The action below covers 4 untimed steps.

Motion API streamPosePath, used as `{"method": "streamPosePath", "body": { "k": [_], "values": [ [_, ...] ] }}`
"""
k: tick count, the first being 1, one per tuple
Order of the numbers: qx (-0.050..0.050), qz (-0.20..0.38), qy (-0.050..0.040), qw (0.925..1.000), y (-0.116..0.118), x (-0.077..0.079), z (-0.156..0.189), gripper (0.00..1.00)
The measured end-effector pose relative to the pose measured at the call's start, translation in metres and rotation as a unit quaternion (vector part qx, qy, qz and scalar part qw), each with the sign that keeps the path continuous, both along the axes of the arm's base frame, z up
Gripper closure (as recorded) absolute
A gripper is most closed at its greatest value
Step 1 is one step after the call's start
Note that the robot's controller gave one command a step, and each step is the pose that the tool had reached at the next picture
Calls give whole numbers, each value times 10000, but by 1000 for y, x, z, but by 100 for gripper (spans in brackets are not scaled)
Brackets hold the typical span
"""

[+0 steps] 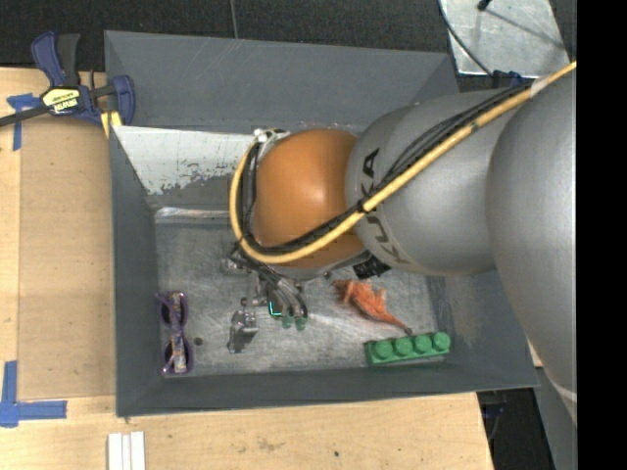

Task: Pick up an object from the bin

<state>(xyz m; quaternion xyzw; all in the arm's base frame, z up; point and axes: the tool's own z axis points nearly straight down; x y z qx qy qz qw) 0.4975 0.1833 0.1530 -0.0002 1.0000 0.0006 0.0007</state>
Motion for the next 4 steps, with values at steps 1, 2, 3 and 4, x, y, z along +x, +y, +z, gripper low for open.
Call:
{"method": "streamPosePath", "body": {
  "k": [1, 2, 3, 4],
  "values": [
    [-3, 430, -16, 9991, 1, -2, -9, 0],
    [-4, 1929, -9, 9812, 12, 23, -28, 0],
    [-6, 2829, -15, 9591, 9, 24, -41, 0],
    [-1, 2235, -8, 9747, 18, 22, -40, 0]
  ]
}}
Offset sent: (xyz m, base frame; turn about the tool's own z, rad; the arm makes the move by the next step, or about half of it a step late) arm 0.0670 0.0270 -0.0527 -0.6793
